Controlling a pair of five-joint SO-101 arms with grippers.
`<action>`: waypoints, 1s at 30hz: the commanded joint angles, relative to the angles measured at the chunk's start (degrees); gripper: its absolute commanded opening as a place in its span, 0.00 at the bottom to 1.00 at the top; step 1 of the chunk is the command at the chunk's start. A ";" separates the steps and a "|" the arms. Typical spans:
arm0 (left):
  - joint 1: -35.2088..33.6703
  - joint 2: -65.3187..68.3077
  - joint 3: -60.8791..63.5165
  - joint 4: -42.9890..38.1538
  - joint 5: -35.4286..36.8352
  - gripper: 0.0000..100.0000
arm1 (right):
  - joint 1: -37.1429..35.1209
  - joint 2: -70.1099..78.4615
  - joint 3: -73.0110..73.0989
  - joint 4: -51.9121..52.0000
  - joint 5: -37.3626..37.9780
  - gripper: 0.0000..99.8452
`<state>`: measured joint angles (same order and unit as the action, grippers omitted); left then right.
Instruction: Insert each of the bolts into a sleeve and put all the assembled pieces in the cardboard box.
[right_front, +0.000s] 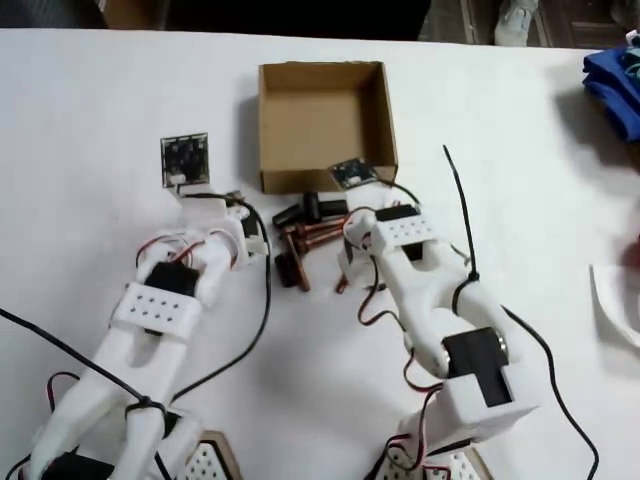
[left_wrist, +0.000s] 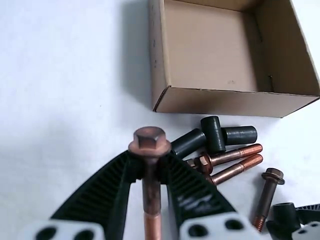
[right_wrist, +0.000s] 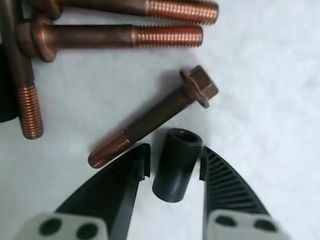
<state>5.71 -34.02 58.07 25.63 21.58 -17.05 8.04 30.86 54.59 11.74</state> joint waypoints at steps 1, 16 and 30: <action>0.35 -0.18 -2.33 -0.18 0.35 0.03 | 0.13 2.15 -2.73 0.75 0.35 0.14; 0.35 -0.18 -2.77 -0.53 0.35 0.03 | -1.01 -9.36 1.23 -0.66 0.35 0.02; 0.62 -0.18 -4.00 -0.62 0.44 0.03 | 1.80 -39.60 24.62 -14.37 -2.46 0.02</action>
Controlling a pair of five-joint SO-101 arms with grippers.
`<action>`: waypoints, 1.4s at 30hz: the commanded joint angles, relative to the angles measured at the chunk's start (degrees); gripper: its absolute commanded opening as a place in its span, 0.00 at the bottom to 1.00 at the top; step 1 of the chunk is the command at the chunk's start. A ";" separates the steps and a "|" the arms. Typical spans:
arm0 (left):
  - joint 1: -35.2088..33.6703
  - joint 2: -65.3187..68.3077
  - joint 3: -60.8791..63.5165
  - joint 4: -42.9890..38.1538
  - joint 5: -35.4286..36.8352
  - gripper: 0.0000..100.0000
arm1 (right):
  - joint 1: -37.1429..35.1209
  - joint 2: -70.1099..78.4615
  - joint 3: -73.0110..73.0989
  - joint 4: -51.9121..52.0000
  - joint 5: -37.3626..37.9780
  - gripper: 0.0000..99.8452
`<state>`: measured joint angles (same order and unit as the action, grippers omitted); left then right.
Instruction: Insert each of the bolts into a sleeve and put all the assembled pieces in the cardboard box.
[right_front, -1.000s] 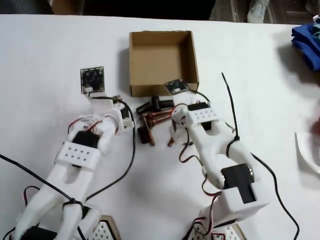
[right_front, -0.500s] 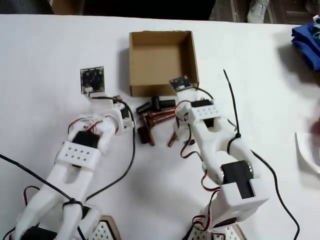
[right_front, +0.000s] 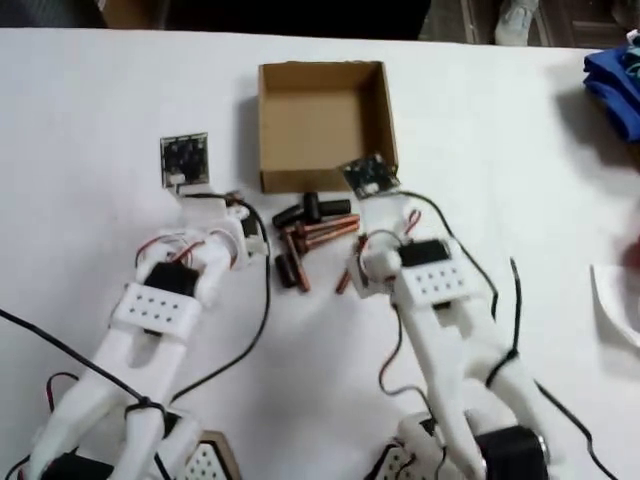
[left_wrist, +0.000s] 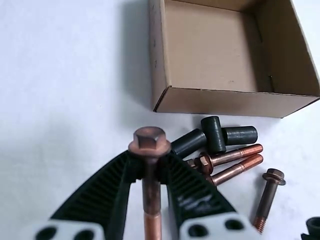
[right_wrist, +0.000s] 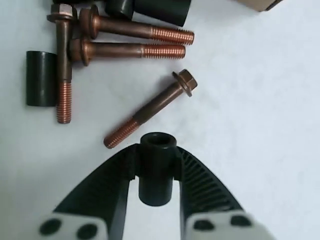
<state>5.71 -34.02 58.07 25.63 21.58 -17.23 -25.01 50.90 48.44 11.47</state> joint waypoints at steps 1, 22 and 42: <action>0.62 -0.18 -4.62 -0.62 0.53 0.03 | 2.51 -8.57 7.56 -12.26 -2.90 0.02; 14.33 23.38 -61.23 17.76 1.76 0.03 | 2.68 -31.96 45.45 -78.55 -2.99 0.02; 22.42 26.64 -55.16 -1.05 0.97 0.03 | 5.49 -23.43 44.04 -83.38 -3.52 0.02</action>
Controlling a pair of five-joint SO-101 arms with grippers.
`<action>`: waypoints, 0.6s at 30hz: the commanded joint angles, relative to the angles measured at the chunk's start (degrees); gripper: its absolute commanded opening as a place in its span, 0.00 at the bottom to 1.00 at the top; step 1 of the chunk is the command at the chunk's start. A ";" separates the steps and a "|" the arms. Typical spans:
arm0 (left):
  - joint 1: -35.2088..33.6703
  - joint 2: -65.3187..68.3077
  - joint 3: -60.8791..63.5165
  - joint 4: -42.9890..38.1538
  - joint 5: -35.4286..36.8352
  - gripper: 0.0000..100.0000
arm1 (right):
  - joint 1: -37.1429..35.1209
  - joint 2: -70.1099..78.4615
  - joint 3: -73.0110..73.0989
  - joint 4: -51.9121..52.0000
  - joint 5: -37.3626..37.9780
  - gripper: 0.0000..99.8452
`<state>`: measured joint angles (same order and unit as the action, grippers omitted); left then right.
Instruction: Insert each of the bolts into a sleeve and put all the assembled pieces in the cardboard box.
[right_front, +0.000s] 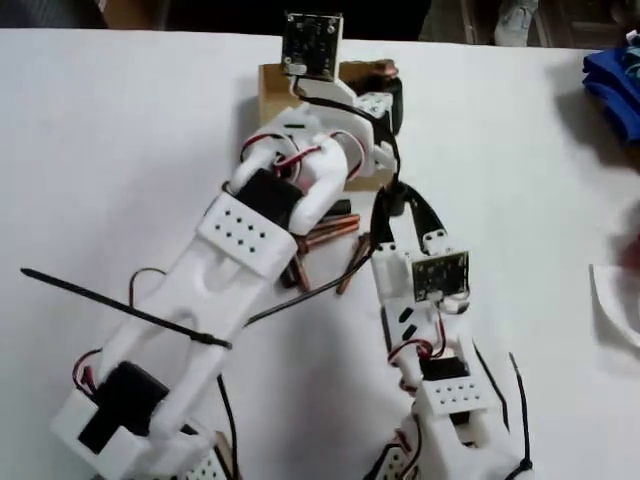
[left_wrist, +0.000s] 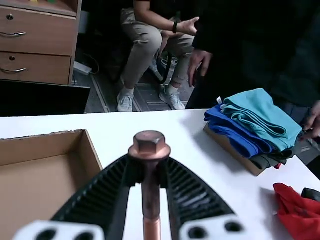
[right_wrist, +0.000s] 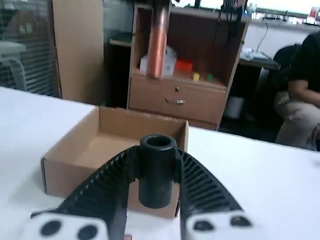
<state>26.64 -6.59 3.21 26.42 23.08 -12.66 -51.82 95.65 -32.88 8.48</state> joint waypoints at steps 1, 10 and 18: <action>2.20 -0.79 -0.31 -1.93 -1.49 0.03 | 0.92 5.05 -1.41 -3.21 -0.53 0.02; 3.08 -0.79 2.15 -2.73 -3.34 0.03 | 0.92 15.78 -3.60 -16.13 -0.53 0.02; 1.76 -5.45 11.30 -10.37 -3.34 0.03 | 0.66 18.42 -3.52 -21.58 -0.53 0.02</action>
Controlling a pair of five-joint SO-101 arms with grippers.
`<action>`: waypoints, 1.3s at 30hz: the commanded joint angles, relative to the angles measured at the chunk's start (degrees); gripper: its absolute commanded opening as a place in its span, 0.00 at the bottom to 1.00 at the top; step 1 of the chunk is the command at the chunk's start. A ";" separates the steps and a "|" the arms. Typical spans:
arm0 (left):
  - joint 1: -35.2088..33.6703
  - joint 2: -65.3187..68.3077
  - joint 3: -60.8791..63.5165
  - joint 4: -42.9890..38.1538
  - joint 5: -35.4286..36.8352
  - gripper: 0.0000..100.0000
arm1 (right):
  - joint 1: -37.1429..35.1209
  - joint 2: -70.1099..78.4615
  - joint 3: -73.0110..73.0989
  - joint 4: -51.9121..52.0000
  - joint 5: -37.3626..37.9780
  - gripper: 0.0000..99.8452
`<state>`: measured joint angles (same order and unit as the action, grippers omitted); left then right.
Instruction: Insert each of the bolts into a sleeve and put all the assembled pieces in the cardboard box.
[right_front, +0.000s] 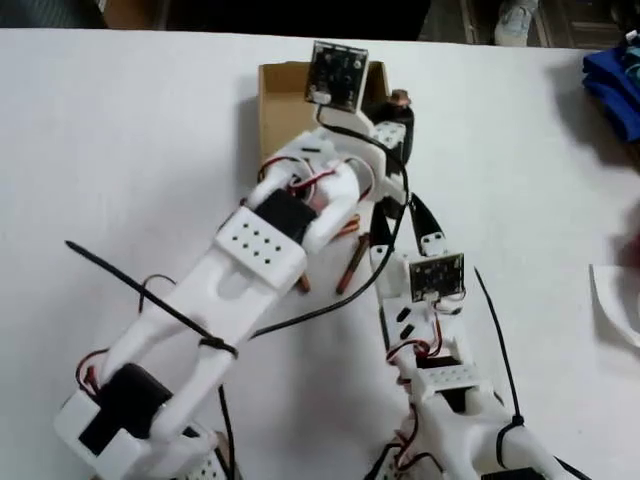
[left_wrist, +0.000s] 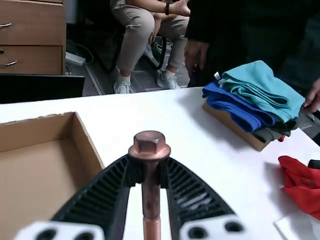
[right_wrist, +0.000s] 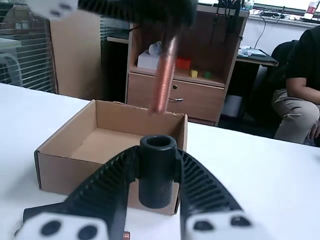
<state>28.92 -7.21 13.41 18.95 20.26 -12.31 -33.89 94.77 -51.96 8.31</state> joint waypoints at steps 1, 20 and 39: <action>-0.62 -5.27 1.98 -2.99 -0.53 0.03 | 0.13 0.75 -2.64 -2.95 -0.35 0.02; 1.93 -6.07 1.80 -3.08 -0.26 0.03 | 0.04 1.10 -2.81 -2.77 -0.35 0.02; 2.29 -5.54 1.01 0.79 -0.35 0.03 | 0.04 0.57 -3.60 -1.80 -0.35 0.02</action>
<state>30.95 -9.41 17.36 19.65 20.44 -12.48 -32.84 94.68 -53.54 8.31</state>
